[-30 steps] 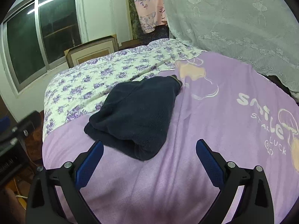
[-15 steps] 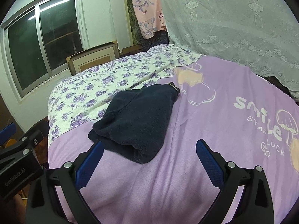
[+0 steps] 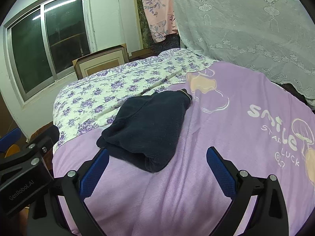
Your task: Fold small clothes
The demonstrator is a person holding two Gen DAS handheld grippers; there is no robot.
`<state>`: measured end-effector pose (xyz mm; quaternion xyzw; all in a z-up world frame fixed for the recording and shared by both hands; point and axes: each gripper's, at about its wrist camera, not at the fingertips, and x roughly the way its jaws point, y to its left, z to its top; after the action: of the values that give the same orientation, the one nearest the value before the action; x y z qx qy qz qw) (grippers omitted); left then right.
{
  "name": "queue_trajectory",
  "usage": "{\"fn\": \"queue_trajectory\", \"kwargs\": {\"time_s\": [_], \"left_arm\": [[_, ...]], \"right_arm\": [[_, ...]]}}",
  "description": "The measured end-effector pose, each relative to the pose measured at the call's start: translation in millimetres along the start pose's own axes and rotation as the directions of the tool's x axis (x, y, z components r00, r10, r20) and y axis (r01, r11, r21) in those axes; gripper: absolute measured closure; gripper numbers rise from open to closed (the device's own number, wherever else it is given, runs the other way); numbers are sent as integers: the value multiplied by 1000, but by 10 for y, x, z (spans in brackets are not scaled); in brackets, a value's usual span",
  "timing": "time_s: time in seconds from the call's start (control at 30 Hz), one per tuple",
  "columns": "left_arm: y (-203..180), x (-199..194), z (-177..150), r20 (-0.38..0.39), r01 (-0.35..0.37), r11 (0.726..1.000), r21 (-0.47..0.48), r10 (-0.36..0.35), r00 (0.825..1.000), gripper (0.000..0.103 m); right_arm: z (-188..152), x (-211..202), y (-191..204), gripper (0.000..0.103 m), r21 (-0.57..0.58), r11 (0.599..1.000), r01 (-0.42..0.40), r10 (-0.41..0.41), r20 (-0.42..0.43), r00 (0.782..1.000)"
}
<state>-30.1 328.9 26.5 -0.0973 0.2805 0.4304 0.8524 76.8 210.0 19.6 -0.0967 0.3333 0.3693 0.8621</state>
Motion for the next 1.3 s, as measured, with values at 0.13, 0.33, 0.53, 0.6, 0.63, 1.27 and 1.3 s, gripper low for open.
{"fn": "queue_trajectory", "kwargs": {"time_s": [0.13, 0.33, 0.53, 0.6, 0.63, 1.27, 1.3], "left_arm": [[-2, 1, -5, -2, 2, 1000, -2, -2, 1000, 4], [-12, 14, -2, -10, 8, 1000, -8, -9, 1000, 4], [-15, 20, -1, -13, 11, 1000, -9, -11, 1000, 4], [-18, 20, 2, -15, 13, 1000, -11, -13, 1000, 4], [-20, 19, 3, -17, 14, 1000, -12, -14, 1000, 4], [-77, 7, 4, -19, 38, 999, -5, -38, 999, 4], [-82, 2, 2, -13, 38, 999, -2, -38, 999, 4]], "right_arm": [[0, 2, 1, 3, -1, 1000, 1, -1, -1, 1000], [2, 4, -2, 3, -3, 1000, -1, 1, 2, 1000], [3, 7, -1, 3, -2, 1000, -1, 1, 2, 1000], [2, 5, 0, 3, -2, 1000, -1, 1, 2, 1000], [2, 5, 0, 3, -3, 1000, -1, 1, 3, 1000], [9, -5, 5, 3, -7, 1000, -1, 1, 4, 1000], [9, -5, 8, 3, -6, 1000, 0, 0, 4, 1000]]}}
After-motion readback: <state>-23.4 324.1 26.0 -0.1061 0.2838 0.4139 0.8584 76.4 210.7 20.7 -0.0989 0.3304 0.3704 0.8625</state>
